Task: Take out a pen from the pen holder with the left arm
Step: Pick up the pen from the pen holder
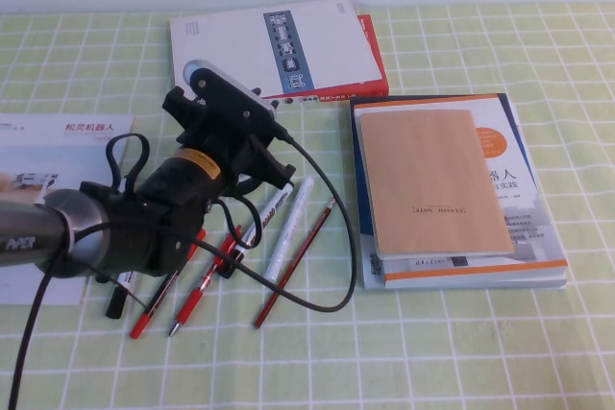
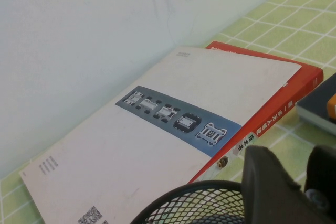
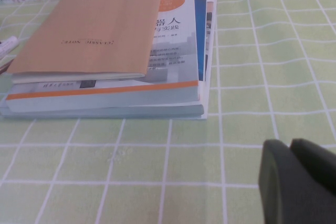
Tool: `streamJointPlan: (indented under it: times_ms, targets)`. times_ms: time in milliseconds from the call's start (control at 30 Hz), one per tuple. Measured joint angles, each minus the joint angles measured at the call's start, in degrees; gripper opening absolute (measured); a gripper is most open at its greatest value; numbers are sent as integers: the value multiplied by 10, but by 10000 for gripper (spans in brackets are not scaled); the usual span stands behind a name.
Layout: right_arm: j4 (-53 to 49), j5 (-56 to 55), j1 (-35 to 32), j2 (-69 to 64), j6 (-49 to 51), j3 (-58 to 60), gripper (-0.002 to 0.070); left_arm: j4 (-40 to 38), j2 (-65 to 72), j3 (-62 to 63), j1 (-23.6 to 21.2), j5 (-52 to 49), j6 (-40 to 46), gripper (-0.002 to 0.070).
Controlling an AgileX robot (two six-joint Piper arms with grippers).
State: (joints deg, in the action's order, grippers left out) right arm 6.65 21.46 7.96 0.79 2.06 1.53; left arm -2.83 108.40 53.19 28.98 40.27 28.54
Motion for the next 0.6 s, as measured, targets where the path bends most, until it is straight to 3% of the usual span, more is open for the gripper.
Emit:
streamJointPlan:
  times_ms: [300, 600]
  targets:
    - [0, 0, 0, 0, 0, 0, -15, 0, 0, 0, 0, -6, 16, 49]
    - [0, 0, 0, 0, 0, 0, -15, 0, 0, 0, 0, -5, 33, 46]
